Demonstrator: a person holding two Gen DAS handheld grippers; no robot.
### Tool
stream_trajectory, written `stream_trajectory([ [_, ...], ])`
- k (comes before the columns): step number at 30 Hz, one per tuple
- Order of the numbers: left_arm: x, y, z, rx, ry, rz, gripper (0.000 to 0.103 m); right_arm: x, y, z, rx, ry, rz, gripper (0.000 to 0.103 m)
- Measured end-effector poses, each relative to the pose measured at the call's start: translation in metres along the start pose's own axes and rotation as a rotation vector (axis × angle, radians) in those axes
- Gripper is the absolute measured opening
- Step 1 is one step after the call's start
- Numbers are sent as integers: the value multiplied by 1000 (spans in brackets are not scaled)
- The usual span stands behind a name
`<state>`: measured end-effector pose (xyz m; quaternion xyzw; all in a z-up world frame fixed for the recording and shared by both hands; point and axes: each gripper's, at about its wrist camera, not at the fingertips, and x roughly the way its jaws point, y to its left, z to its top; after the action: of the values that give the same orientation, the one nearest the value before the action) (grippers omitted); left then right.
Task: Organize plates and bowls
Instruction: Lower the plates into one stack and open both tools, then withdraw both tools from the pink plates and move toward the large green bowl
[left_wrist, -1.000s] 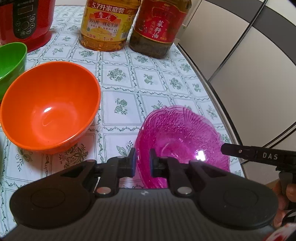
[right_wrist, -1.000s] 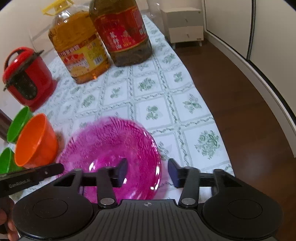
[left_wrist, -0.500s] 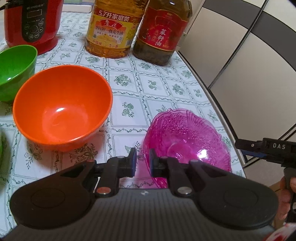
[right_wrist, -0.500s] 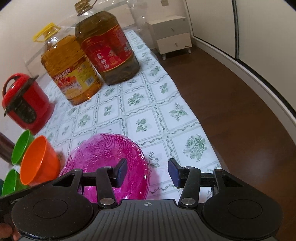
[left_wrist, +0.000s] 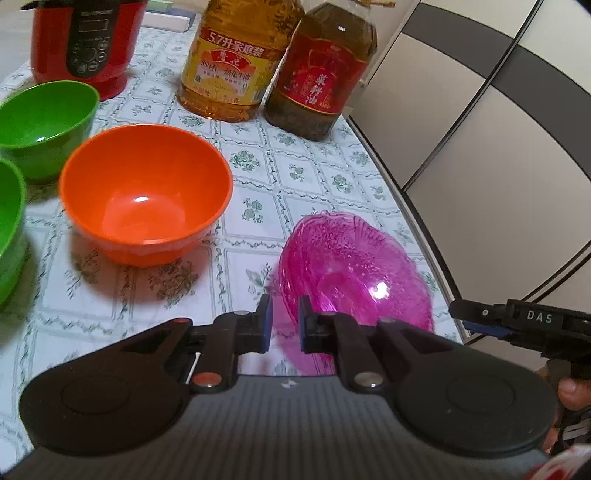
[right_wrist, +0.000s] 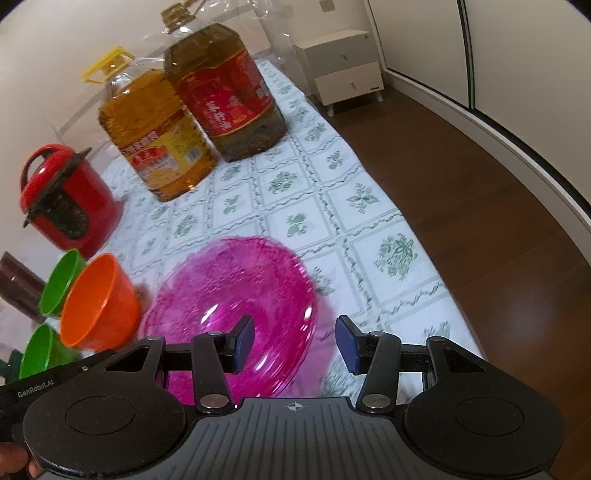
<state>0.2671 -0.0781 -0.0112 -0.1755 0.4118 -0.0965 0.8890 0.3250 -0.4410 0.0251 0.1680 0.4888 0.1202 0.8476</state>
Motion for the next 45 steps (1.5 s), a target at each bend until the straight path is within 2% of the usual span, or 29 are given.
stream_trajectory([
  [7,-39,6,-32,17,-31,11,11,-27,25,-37,-29,-19,10,49],
  [13,-73,15,-61,91,-63,86,13,-49,60,-78,-111,-39,-1,49],
  [16,-86,23,-70,87,-62,93,14,-58,78,-98,-136,-43,12,49],
  [20,-108,30,-83,114,-74,119,21,-69,98,-124,-149,-45,26,49],
  [25,-136,41,-98,122,-85,138,25,-77,116,-150,-179,-26,37,49],
  [29,-156,54,-108,131,-100,166,35,-81,124,-163,-165,-17,60,49],
  [34,-175,76,-118,93,-90,221,36,-84,142,-174,-192,-21,79,49],
  [38,-187,92,-123,64,-97,245,42,-80,154,-182,-211,0,98,49],
  [45,-202,114,-124,10,-104,265,44,-71,169,-191,-230,26,119,49],
])
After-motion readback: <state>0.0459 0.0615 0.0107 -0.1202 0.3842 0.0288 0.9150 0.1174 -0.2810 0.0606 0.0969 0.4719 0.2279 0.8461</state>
